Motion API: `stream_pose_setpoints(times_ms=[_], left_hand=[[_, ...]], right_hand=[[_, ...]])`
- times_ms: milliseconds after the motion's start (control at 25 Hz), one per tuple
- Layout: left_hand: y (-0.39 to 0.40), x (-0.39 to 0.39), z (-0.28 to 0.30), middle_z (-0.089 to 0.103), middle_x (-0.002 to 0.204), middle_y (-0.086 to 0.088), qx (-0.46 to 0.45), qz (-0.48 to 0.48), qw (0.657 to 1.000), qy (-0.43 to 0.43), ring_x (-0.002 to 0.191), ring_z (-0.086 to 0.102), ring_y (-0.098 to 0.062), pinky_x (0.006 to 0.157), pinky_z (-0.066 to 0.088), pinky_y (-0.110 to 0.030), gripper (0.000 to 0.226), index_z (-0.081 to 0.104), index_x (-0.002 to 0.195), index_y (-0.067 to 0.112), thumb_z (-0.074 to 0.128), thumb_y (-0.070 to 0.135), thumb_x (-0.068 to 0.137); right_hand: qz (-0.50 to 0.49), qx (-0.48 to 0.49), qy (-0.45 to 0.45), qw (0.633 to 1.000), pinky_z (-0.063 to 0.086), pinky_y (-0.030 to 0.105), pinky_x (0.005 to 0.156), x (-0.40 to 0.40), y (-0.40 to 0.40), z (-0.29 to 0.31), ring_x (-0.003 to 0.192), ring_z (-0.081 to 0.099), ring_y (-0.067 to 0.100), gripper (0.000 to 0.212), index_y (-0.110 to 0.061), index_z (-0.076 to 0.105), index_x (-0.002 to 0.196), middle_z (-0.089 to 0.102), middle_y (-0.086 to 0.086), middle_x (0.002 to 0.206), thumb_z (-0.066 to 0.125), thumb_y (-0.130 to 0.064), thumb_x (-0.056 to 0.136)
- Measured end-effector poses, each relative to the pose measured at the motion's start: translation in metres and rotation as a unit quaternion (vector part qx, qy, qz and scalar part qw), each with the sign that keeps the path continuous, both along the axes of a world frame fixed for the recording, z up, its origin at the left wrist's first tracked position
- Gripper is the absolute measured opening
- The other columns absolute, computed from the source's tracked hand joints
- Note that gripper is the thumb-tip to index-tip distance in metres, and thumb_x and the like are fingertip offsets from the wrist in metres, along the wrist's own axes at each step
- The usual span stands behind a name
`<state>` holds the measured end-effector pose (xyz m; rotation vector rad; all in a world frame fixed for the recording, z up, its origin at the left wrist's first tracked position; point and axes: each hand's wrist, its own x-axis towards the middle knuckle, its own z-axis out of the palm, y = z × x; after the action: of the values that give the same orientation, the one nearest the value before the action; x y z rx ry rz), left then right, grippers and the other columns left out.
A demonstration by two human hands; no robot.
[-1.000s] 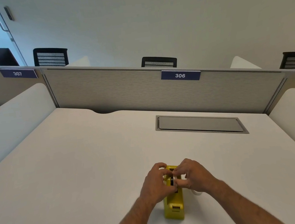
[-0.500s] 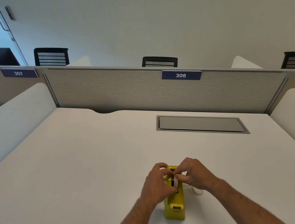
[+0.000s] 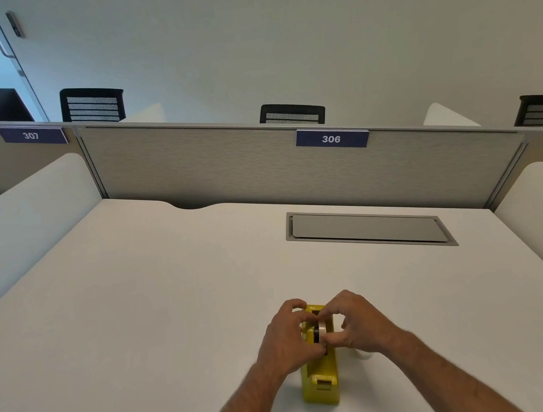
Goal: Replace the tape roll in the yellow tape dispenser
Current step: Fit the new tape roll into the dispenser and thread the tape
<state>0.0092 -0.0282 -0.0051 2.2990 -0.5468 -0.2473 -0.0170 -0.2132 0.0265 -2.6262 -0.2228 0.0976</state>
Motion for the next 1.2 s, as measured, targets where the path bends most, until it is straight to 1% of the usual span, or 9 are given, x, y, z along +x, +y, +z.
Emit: stream_pose_setpoints(times_ms=[160,280,360,440,520,640,840,1000,1200], left_hand=[[-0.0001,-0.0004,0.0017,0.041,0.142,0.012,0.003,0.001,1.000,0.003,0.115,0.054,-0.011,0.095,0.054,-0.031,0.059,0.066,0.120,0.029,0.083,0.045,0.066],[-0.0011,-0.0008,0.0027,0.041,0.142,0.012,0.001,0.007,1.000,0.007,0.113,0.056,-0.012,0.095,0.054,-0.032,0.054,0.067,0.118,0.029,0.082,0.044,0.068],[-0.0020,-0.0014,0.0028,0.041,0.143,0.012,0.005,0.010,1.000,0.009,0.114,0.056,-0.014,0.094,0.055,-0.033,0.053,0.067,0.118,0.029,0.081,0.044,0.069],[-0.0024,-0.0014,0.0023,0.041,0.143,0.012,0.008,0.012,1.000,0.010,0.115,0.056,-0.015,0.094,0.055,-0.033,0.054,0.067,0.118,0.030,0.082,0.045,0.069],[-0.0021,-0.0013,0.0014,0.042,0.143,0.012,0.009,0.013,1.000,0.013,0.115,0.056,-0.015,0.094,0.055,-0.033,0.055,0.067,0.118,0.030,0.083,0.044,0.067],[-0.0022,-0.0011,0.0006,0.042,0.142,0.013,0.011,0.014,1.000,0.012,0.114,0.056,-0.013,0.093,0.055,-0.032,0.057,0.066,0.118,0.031,0.084,0.044,0.065],[-0.0021,-0.0007,0.0004,0.042,0.142,0.013,0.013,0.014,1.000,0.013,0.113,0.056,-0.013,0.093,0.056,-0.032,0.056,0.067,0.117,0.031,0.084,0.045,0.066],[-0.0021,-0.0003,0.0029,0.042,0.141,0.012,0.009,0.014,1.000,0.014,0.113,0.056,-0.013,0.094,0.055,-0.033,0.055,0.067,0.116,0.030,0.085,0.042,0.066],[-0.0012,0.0002,0.0037,0.042,0.141,0.012,0.009,0.011,1.000,0.013,0.114,0.056,-0.013,0.094,0.055,-0.033,0.055,0.068,0.116,0.029,0.085,0.041,0.066]], right_hand=[[0.002,-0.010,0.001,1.000,0.056,0.028,0.078,0.0003,0.0005,-0.0008,0.096,0.053,0.008,0.038,-0.035,0.074,0.104,0.058,-0.026,0.091,0.076,-0.050,0.069],[0.006,0.011,-0.002,1.000,0.056,0.029,0.074,0.0020,-0.0002,-0.0010,0.094,0.054,0.007,0.025,-0.040,0.076,0.097,0.060,-0.030,0.080,0.073,-0.045,0.073],[0.005,0.023,-0.003,1.000,0.055,0.029,0.072,0.0035,-0.0003,-0.0012,0.092,0.054,0.005,0.017,-0.040,0.077,0.094,0.062,-0.029,0.077,0.072,-0.040,0.077],[0.004,0.027,-0.003,1.000,0.053,0.025,0.072,0.0055,0.0005,-0.0014,0.090,0.054,0.003,0.014,-0.040,0.077,0.094,0.062,-0.030,0.076,0.072,-0.037,0.081],[0.001,0.029,0.001,1.000,0.050,0.023,0.073,0.0067,0.0009,-0.0007,0.089,0.055,0.002,0.014,-0.039,0.077,0.095,0.062,-0.029,0.077,0.072,-0.036,0.083],[-0.011,0.037,0.009,0.999,0.052,0.025,0.075,0.0074,-0.0007,-0.0004,0.090,0.056,0.004,0.014,-0.038,0.077,0.096,0.067,-0.023,0.084,0.072,-0.035,0.084],[-0.003,0.041,0.023,0.999,0.057,0.030,0.077,0.0056,-0.0019,0.0020,0.092,0.057,0.005,0.017,-0.038,0.077,0.098,0.061,-0.031,0.081,0.077,-0.038,0.080],[-0.010,0.049,0.024,0.998,0.058,0.035,0.079,0.0051,-0.0032,0.0007,0.094,0.057,0.006,0.022,-0.037,0.077,0.096,0.061,-0.027,0.085,0.080,-0.041,0.075],[-0.028,0.046,0.030,0.998,0.058,0.036,0.082,0.0034,-0.0031,-0.0010,0.095,0.057,0.009,0.030,-0.037,0.075,0.097,0.060,-0.017,0.097,0.084,-0.046,0.070]])
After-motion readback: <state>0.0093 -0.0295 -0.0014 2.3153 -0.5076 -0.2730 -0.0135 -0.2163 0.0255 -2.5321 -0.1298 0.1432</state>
